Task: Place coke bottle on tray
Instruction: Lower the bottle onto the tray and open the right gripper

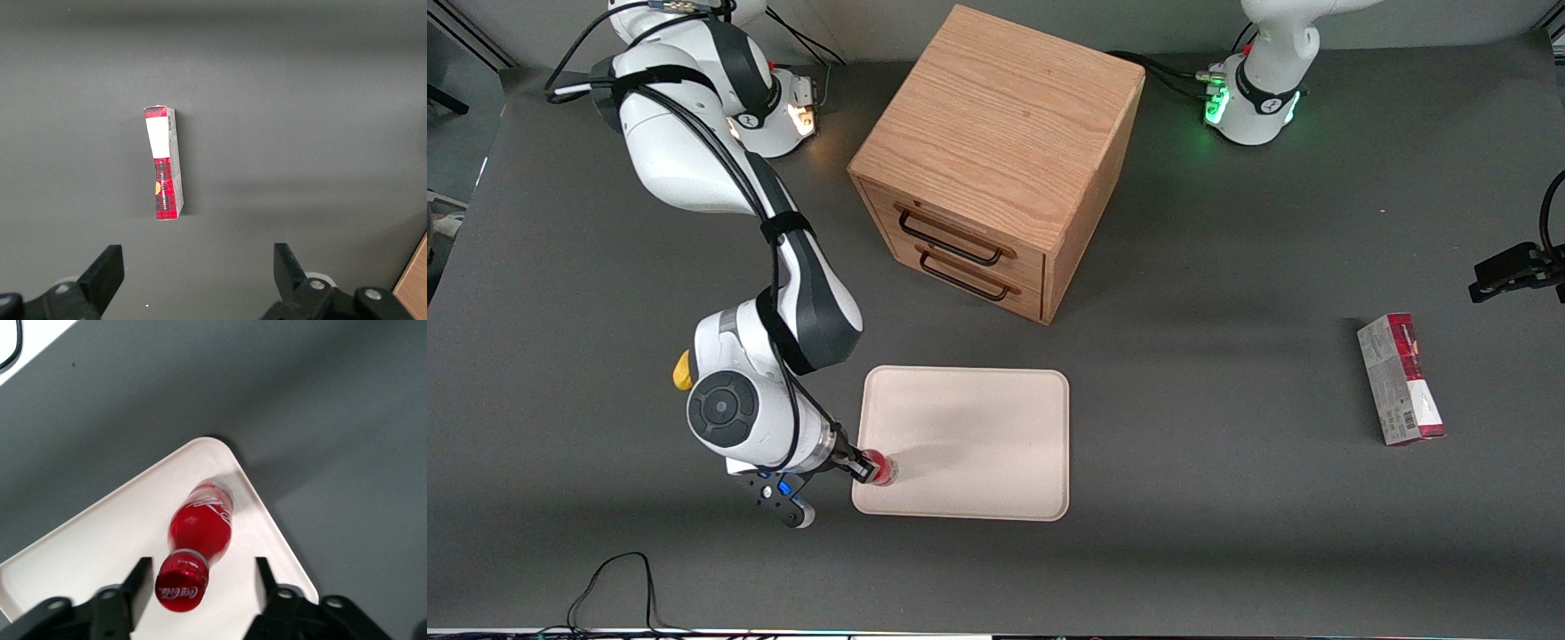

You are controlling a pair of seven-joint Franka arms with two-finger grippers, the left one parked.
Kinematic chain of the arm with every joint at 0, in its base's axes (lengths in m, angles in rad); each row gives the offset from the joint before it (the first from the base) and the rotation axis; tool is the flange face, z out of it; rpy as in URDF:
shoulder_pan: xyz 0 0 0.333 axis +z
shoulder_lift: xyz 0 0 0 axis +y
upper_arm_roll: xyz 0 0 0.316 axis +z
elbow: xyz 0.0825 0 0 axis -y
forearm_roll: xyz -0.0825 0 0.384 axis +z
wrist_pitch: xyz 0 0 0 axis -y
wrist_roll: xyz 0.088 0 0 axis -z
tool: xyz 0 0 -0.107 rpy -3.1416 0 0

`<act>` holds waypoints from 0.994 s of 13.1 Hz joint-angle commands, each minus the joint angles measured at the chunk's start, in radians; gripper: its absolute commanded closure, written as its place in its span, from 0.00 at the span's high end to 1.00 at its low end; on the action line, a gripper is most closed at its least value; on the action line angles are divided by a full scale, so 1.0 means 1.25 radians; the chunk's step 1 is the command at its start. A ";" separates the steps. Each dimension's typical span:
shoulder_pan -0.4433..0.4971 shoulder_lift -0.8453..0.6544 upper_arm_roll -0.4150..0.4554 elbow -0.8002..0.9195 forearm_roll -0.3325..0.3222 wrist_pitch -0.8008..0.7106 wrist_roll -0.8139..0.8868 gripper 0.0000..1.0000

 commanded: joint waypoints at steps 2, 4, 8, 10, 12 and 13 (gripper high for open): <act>0.006 0.015 -0.005 0.028 -0.015 0.001 0.013 1.00; 0.006 0.011 -0.005 0.028 -0.015 0.000 0.012 1.00; 0.002 -0.024 -0.007 0.027 -0.013 -0.034 0.007 1.00; -0.013 -0.073 -0.007 0.008 -0.010 -0.065 -0.038 1.00; -0.036 -0.151 -0.008 -0.052 0.005 -0.177 -0.180 1.00; -0.051 -0.200 -0.011 -0.107 0.010 -0.195 -0.232 1.00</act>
